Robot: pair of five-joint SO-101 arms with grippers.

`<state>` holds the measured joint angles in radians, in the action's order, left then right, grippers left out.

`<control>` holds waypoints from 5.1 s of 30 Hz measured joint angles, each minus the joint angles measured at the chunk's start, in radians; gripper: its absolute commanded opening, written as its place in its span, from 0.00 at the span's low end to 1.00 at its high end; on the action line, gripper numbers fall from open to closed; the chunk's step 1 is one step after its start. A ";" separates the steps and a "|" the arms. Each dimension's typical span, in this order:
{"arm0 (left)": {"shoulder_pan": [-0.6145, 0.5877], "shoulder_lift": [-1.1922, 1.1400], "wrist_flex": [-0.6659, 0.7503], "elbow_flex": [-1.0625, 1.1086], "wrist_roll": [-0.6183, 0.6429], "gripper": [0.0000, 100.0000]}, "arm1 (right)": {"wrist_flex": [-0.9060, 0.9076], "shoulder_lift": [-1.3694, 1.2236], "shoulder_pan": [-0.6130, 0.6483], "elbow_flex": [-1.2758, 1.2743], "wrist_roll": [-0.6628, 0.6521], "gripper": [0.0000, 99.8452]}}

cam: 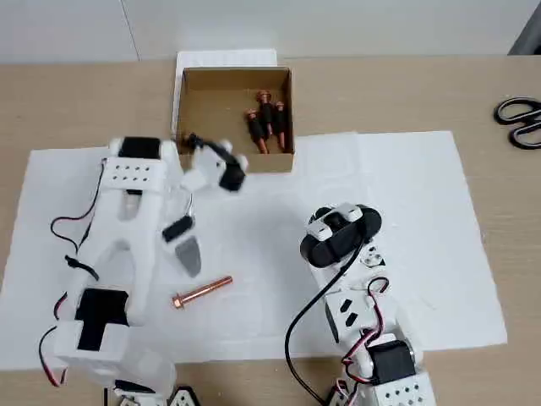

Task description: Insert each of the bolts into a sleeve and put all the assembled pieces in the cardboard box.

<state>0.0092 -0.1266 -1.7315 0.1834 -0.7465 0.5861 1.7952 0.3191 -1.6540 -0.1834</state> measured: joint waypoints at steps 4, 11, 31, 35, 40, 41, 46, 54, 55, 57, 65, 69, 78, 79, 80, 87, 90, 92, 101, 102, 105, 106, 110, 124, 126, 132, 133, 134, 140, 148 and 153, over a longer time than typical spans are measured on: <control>0.060 0.000 0.000 0.115 -0.051 0.26 | 0.000 0.000 0.000 0.000 0.000 0.00; 0.121 0.000 0.000 0.166 -0.055 0.26 | 0.000 0.000 0.000 0.000 0.000 0.00; 0.121 0.000 0.173 0.181 -0.002 0.26 | 0.000 0.000 0.000 0.000 0.000 0.00; 0.121 0.000 0.224 0.252 -0.002 0.26 | 0.000 0.000 0.000 0.000 0.000 0.00; 0.123 0.017 0.307 0.327 -0.002 0.24 | 0.000 0.000 0.000 0.000 0.000 0.00; 0.123 0.017 0.315 0.333 -0.002 0.22 | 0.000 0.000 0.000 0.000 0.000 0.00; 0.123 0.018 0.321 0.336 0.000 0.00 | 0.000 0.000 0.000 0.000 0.000 0.00; 0.133 0.021 0.282 0.311 0.003 0.01 | 0.000 0.000 0.000 0.000 0.000 0.00; 0.137 0.012 0.250 0.284 0.003 0.01 | 0.000 0.000 0.000 0.000 0.000 0.00; 0.144 0.006 0.176 0.219 0.003 0.01 | 0.000 0.000 0.000 0.000 0.000 0.00; 0.150 0.006 0.008 -0.081 0.083 0.01 | 0.000 0.000 0.000 0.000 0.000 0.00; 0.150 0.002 0.008 -0.095 0.132 0.01 | 0.000 0.000 0.000 0.000 0.000 0.00; 0.138 -0.003 0.002 -0.095 -0.448 0.01 | 0.000 0.000 0.000 0.000 0.000 0.00; 0.132 -0.003 0.002 -0.097 -0.537 0.01 | 0.000 0.000 0.000 0.000 0.000 0.00; 0.124 -0.003 0.002 -0.097 -0.588 0.01 | 0.000 0.000 0.000 0.000 0.000 0.00; 0.080 -0.003 0.173 -0.097 -0.603 0.01 | 0.000 0.000 0.000 0.000 0.000 0.00; 0.051 -0.003 0.307 -0.097 -0.603 0.01 | 0.000 0.000 0.000 0.000 0.000 0.00; 0.032 -0.020 0.370 -0.098 -0.603 0.01 | 0.000 0.000 0.000 0.000 0.000 0.00; 0.029 -0.137 0.377 -0.097 -0.603 0.01 | 0.000 0.000 0.000 0.000 0.000 0.00; 0.029 -0.138 0.376 -0.097 -0.603 0.01 | 0.000 0.000 0.000 0.000 0.000 0.00; 0.021 -0.138 0.367 -0.097 -0.603 0.06 | 0.000 0.000 0.000 0.000 0.000 0.00; 0.020 -0.138 0.364 -0.097 -0.603 0.10 | 0.000 0.000 0.000 0.000 0.000 0.00; 0.020 -0.138 0.324 -0.132 -0.603 0.23 | 0.000 0.000 0.000 0.000 0.000 0.00; 0.038 -0.138 0.198 -0.292 -0.502 0.22 | 0.000 0.000 0.000 0.000 0.000 0.00; 0.063 -0.138 0.104 -0.379 -0.347 0.22 | 0.000 0.000 0.000 0.000 0.000 0.00; 0.091 -0.138 0.006 -0.528 0.279 0.22 | 0.000 0.000 0.000 0.000 0.000 0.00; 0.089 -0.138 0.003 -0.529 0.381 0.22 | 0.000 0.000 0.000 0.000 0.000 0.00; 0.087 -0.138 0.002 -0.531 0.470 0.22 | 0.000 0.000 0.000 0.000 0.000 0.00; 0.087 -0.138 -0.003 -0.531 0.971 0.22 | -0.034 0.000 0.000 0.000 0.000 0.00; 0.087 -0.138 -0.003 -0.531 1.567 0.22 | -0.037 0.000 0.000 0.000 0.000 0.00; 0.087 -0.138 -0.003 -0.531 1.832 0.22 | -0.037 0.000 0.000 0.000 0.000 0.00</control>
<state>0.0967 -0.2647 -1.7346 -0.3475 1.0856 0.5493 1.7952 0.3191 -1.6540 -0.1834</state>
